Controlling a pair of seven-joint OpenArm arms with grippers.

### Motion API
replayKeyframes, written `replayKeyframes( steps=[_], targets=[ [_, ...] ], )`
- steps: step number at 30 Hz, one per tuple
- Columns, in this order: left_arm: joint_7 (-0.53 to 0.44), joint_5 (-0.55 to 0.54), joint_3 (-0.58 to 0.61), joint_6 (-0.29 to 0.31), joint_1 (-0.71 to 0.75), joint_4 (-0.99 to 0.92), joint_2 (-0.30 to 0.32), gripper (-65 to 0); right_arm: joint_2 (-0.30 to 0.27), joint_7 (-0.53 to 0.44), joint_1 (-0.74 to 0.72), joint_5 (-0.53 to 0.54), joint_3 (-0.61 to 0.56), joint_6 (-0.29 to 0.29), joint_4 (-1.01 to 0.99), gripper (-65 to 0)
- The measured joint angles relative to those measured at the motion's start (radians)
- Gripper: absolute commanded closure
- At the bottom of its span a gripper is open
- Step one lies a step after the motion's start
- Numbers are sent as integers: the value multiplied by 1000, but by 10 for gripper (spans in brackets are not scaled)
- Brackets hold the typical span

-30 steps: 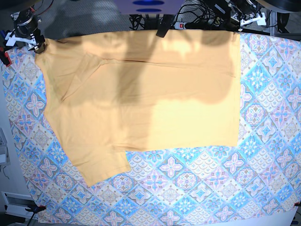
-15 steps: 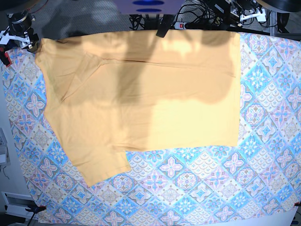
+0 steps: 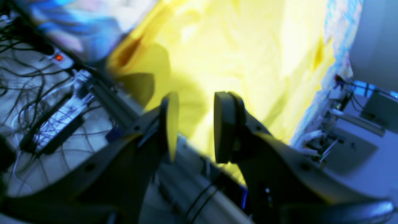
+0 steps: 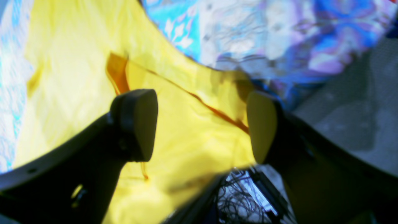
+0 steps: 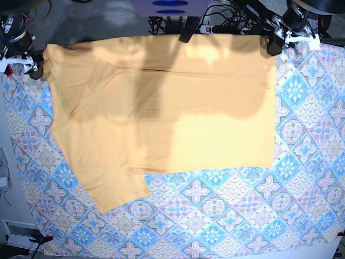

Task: Fold the T-shirt properly
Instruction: 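Release the shoulder corners and move both grippers along the shirt's sides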

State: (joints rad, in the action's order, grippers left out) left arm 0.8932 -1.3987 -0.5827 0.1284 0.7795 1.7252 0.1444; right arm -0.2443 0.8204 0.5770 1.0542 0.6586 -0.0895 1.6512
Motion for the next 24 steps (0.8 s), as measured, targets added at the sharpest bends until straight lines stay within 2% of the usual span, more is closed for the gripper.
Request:
replayKeyframes(
  steps=[2,5,8,12,16,20,24],
  targets=[
    [6,-2,-24,3,-40,6,8,-181,-17,-5,-43,4,-36,1,0,-429],
    [82,10,-61,0,-99,2,43,-181,-43,-8,-58,23,-79,-12,7,-429],
    [123,43,-104,7,-181,3,47,-181,-60,0,-90,-51,-129,13,0,-429],
    [231,186,-129,3,-313,2,36,-181,-61,-2,-167,-162,-214,-5,26,-429],
    [288,327,-137,8,-436,1,56,-181,-60,-3,-217,-311,-316,-3,56,-429],
    [323,467,-135,8,-554,2,53,-181,-58,5,-277,-410,-397,-4,58,-429],
    [324,599,-133,10,-657,-3,55,-181,-60,-4,-345,-453,-462,-8,58,-429]
  ],
)
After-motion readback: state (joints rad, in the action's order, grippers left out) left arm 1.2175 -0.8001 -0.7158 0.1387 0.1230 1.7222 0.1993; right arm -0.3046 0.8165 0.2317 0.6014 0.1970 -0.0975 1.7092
